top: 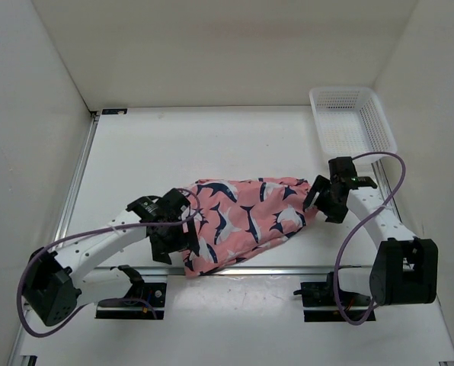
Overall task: Fold and stack the shorts
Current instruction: Fold the shorts
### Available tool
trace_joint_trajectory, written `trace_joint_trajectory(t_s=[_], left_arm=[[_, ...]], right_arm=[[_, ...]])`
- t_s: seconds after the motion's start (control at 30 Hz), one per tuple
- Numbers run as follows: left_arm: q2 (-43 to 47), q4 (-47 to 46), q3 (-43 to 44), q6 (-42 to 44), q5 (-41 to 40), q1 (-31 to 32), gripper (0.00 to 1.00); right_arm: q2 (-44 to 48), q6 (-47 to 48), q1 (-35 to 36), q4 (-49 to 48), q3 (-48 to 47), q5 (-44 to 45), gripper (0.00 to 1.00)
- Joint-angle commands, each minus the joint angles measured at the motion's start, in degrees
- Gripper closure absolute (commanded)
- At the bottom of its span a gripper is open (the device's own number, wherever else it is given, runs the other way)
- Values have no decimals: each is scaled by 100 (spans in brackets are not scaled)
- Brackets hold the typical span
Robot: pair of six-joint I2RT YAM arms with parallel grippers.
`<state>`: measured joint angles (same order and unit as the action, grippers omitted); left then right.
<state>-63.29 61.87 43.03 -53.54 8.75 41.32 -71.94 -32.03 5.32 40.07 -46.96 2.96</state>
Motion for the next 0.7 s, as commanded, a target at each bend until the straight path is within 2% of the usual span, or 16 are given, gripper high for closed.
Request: trace_joint_trajectory(t_s=[0.0,0.13,0.27,0.4,0.5,0.53,0.57,0.63,0.67], left_arm=[[-157,-105,461,80,-733,-149,0],[-1033,-946,286,195,-613,-694,0],[-2140,-1519,547,195,-524,-696,0],[-2916,-1581,918,195,-585,-696,14],[-3259,-1643,1207,317,-585,-748,52],[-3321,-1643,1287,318,-638,-748,68],[-3322,-1643,1357,379,-699,-940,89],[-3392,-1643,1410,528,-700,-1239,90],[-3392,-1643,1463,616,-700,-1406,90]], right_arm=[[14,-93,-49,-193,-33,222,11],[-266,-93,-49,-368,-147,109,7],[-575,-93,-49,-622,-147,-128,7],[-961,-93,-49,-904,-42,-410,9],[-1120,-93,-49,-1133,28,-550,16],[-1199,-145,-49,-1194,81,-699,22],[-1199,-145,-49,-1334,82,-770,26],[-1261,-224,3,-1467,230,-946,35],[-1322,-225,4,-1528,231,-1007,48]])
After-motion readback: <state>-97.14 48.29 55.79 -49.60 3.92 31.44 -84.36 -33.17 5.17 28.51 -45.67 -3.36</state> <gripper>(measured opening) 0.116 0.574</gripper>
